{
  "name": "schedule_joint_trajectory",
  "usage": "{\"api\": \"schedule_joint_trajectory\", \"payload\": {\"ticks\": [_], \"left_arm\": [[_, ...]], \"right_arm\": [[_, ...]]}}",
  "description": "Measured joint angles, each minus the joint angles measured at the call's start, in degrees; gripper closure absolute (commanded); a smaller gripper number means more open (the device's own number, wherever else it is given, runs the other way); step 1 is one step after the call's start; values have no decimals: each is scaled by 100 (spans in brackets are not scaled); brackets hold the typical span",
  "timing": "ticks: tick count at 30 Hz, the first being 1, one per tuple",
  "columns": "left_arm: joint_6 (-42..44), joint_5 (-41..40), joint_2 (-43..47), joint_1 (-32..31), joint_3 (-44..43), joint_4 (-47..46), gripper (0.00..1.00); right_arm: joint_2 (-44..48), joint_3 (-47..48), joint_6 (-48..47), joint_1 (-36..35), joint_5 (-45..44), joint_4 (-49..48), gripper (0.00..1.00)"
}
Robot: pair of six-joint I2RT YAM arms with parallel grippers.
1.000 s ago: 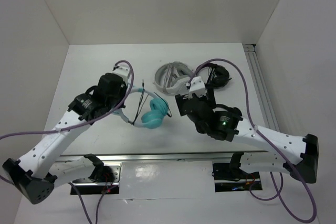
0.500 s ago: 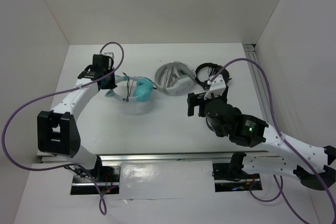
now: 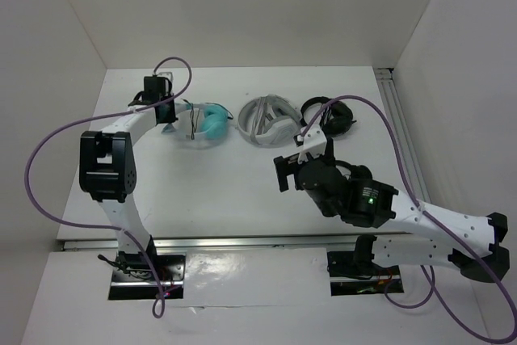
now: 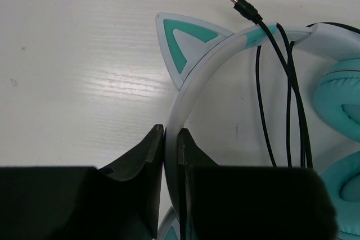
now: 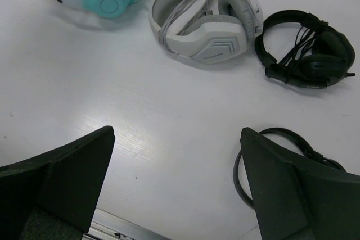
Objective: Wrap the headphones
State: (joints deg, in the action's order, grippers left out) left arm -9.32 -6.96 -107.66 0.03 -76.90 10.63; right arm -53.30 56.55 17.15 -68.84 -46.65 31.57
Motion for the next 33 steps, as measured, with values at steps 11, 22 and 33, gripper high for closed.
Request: {"api": "schedule_joint_trajectory", "payload": {"ticks": [11, 22, 33], "left_arm": [[138, 610, -855, 358, -715, -225, 65], [-299, 1156, -706, 540, -667, -328, 0], [-1543, 1279, 2267, 673, -573, 616, 0]], "right_arm": [[153, -42, 39, -131, 0, 2, 0], [160, -46, 111, -133, 103, 9, 0], [133, 796, 85, -181, 190, 398, 0]]}}
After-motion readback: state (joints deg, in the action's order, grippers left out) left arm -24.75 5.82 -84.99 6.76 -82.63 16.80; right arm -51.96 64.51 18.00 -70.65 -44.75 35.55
